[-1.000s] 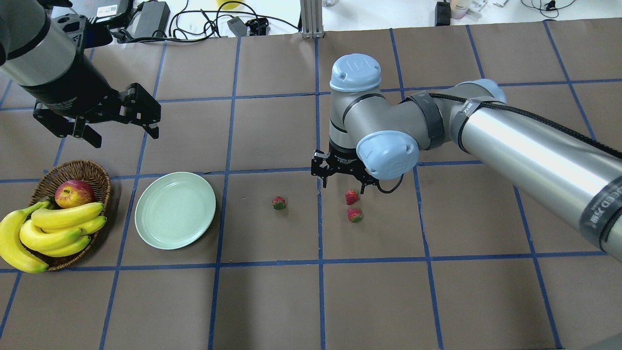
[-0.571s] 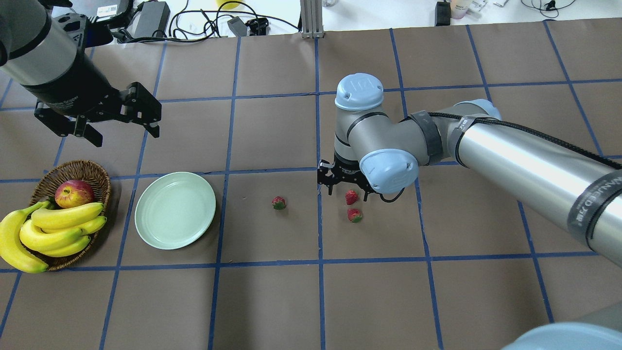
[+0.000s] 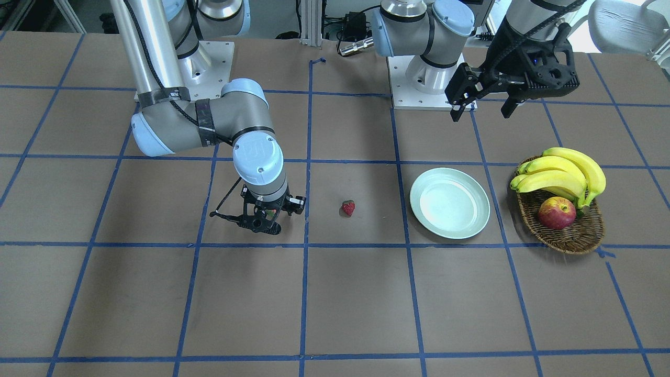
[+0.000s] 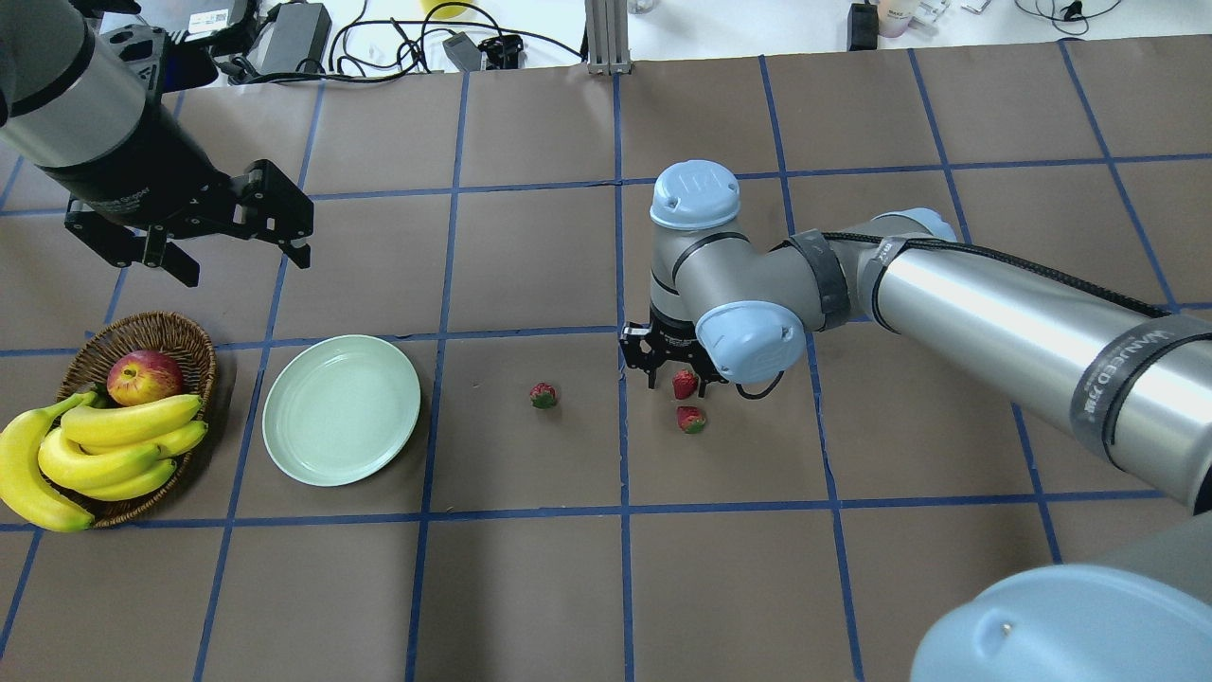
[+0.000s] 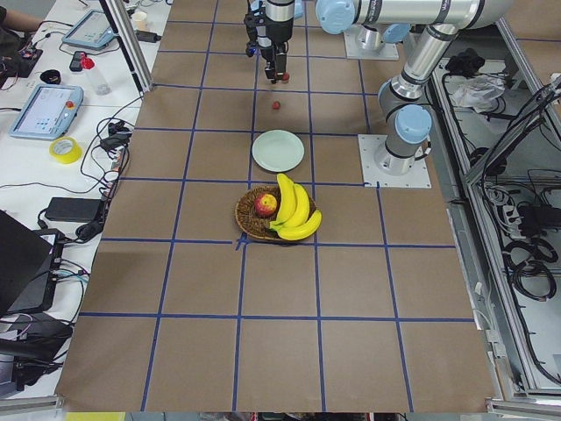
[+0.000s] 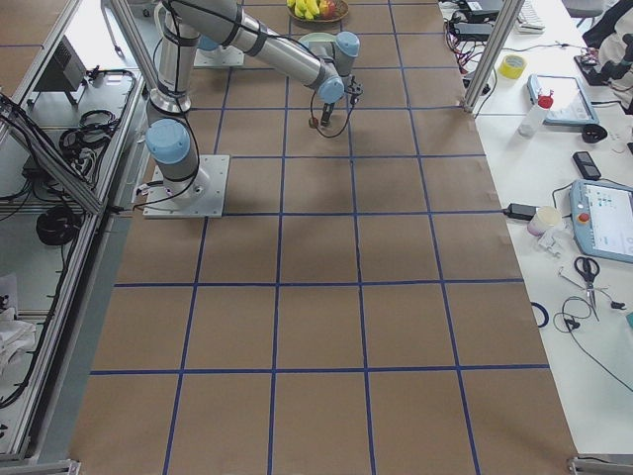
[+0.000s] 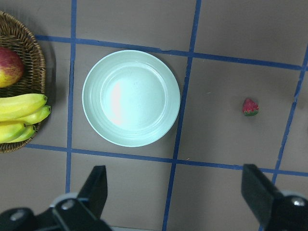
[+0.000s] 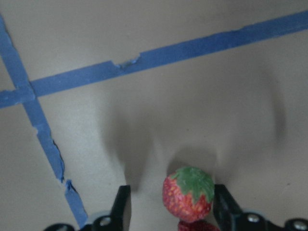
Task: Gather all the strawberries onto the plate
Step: 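Return the right gripper and grasp a second strawberry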
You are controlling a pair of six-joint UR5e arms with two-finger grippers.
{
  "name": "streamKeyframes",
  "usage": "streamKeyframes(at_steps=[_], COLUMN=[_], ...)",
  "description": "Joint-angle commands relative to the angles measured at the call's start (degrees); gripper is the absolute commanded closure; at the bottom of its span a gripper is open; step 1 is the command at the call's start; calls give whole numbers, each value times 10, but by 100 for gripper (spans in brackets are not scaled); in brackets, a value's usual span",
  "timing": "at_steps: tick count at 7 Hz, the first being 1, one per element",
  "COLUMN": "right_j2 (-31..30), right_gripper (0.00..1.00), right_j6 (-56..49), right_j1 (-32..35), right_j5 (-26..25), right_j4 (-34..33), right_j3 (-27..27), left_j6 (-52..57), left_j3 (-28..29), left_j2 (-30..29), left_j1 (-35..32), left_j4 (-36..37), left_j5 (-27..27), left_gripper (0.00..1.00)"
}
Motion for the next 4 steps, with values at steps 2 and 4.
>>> streamKeyframes(at_steps=[2, 4], right_j2=[-5, -27], right_gripper=[99, 97], right_j6=[2, 56], right_j1=[0, 10], right_j5=[-1, 22], right_j4=[6, 9], right_j3=[-8, -32], left_j6=[1, 2], left_j3=[-1, -1], left_j2=[-5, -8], left_j1=[-1, 1], left_j4=[2, 3], left_j5=[4, 2], left_gripper=[0, 0])
